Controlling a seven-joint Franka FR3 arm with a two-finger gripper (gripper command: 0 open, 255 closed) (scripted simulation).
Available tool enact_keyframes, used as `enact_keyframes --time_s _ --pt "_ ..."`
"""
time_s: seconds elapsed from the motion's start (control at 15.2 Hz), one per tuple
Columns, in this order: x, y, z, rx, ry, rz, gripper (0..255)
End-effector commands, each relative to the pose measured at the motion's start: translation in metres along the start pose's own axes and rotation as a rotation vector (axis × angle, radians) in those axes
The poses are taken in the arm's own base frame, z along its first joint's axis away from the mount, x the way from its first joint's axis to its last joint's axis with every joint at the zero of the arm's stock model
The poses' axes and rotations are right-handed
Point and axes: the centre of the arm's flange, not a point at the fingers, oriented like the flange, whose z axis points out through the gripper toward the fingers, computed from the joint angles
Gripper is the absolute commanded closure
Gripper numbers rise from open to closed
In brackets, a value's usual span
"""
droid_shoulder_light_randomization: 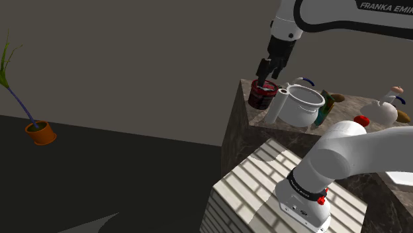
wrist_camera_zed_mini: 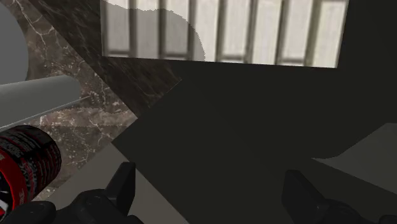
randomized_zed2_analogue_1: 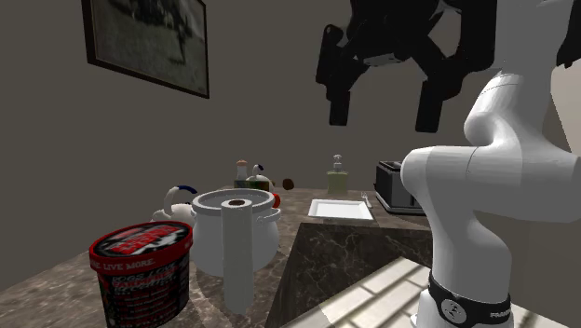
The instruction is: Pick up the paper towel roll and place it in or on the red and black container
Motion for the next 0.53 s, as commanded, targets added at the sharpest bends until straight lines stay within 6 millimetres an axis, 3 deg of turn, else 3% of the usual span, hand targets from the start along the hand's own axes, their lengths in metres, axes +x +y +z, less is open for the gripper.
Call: enact_keyframes --time_s 0.0,0.46 --pt "0.0 0.0 0.0 0.0 0.0 0.0 0" --pt "-0.008 0.089 0.038 0.036 -0.002 -0.071 0"
